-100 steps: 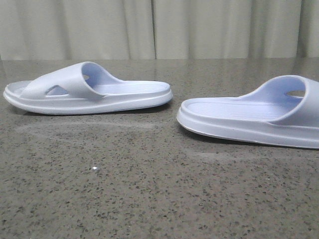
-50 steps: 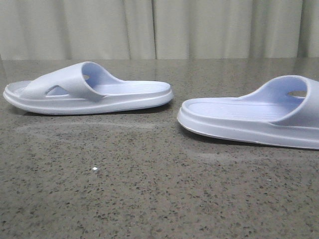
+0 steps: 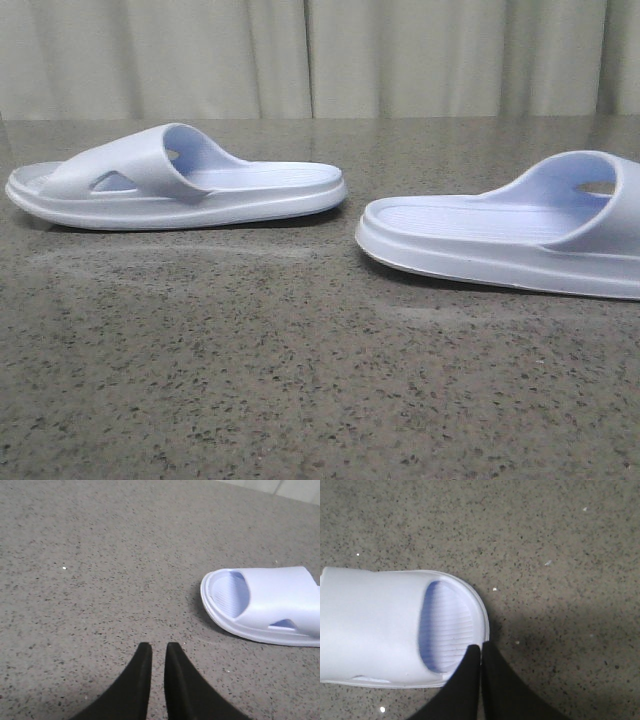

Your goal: Insert blue slippers together front up

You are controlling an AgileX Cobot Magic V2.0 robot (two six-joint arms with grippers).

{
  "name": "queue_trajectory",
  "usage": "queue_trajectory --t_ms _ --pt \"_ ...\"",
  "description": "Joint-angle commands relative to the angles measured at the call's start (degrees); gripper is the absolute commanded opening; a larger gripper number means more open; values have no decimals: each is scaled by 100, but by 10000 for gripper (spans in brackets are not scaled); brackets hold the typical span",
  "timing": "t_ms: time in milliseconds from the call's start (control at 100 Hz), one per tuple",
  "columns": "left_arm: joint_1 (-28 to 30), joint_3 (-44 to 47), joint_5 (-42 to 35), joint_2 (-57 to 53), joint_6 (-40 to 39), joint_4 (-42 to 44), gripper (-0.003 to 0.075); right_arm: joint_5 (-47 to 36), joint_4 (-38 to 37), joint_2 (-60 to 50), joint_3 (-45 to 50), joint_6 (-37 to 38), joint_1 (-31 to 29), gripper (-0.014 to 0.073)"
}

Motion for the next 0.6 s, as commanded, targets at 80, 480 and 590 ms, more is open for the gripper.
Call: queue_trajectory --t_ms 80,480,590 --pt "-247 -219 -278 363 465 -772 189 -354 -45 96 -213 -26 -35 209" --pt "-393 -219 -234 932 622 -1232 381 -708 108 1209 -276 -187 -44 317" --pt "-393 -219 -246 932 643 -1232 381 -742 185 1534 -386 -260 -44 317"
